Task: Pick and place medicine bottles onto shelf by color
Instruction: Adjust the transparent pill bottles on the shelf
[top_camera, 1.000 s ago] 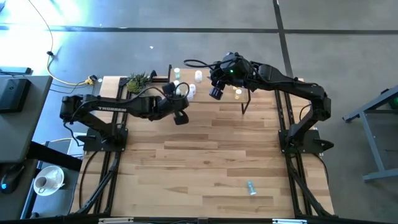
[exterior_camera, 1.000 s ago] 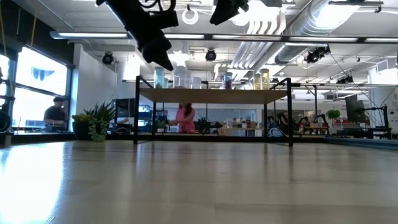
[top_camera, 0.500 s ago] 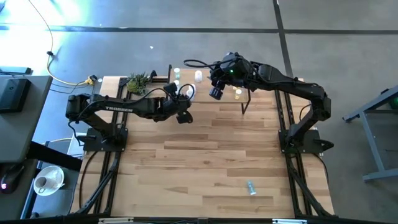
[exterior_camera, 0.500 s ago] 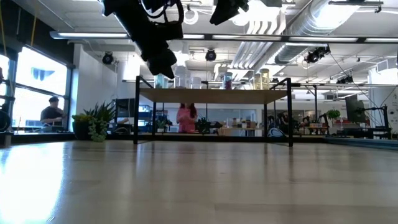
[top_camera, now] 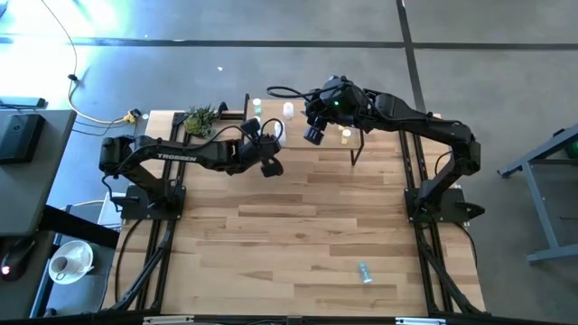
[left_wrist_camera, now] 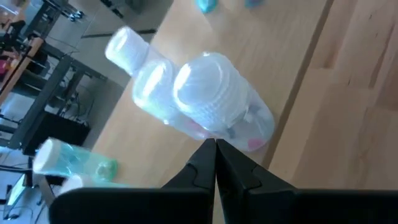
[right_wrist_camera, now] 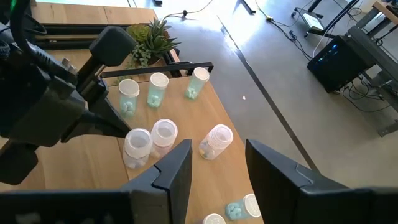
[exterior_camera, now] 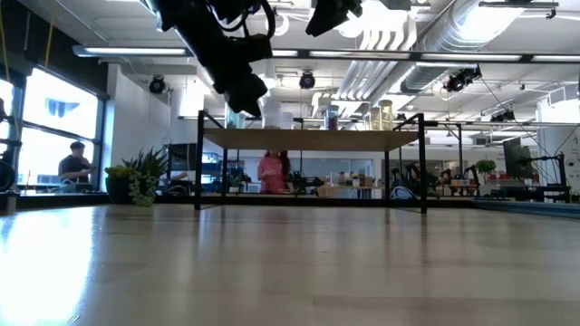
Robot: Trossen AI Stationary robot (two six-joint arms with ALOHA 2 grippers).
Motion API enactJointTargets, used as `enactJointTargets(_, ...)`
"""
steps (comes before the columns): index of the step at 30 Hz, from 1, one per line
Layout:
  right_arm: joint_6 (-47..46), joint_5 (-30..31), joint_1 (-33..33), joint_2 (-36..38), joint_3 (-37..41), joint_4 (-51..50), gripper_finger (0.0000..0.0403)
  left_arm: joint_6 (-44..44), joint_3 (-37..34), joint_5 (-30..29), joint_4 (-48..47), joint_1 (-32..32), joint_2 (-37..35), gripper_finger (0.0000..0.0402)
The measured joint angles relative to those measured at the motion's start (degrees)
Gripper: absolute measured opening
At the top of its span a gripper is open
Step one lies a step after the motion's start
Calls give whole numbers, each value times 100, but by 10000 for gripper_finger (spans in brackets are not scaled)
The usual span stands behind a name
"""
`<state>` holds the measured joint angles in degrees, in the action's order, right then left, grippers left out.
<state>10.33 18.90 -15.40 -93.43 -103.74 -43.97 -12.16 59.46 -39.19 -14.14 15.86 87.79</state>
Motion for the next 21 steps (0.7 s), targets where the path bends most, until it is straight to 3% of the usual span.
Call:
enactJointTargets(5, 0, 2, 2, 0, 0, 0, 142, 2, 0, 258, 193, -2, 0, 0)
enactJointTargets(21, 0, 2, 2, 0, 0, -3, 142, 2, 0, 255, 514, -2, 0, 0)
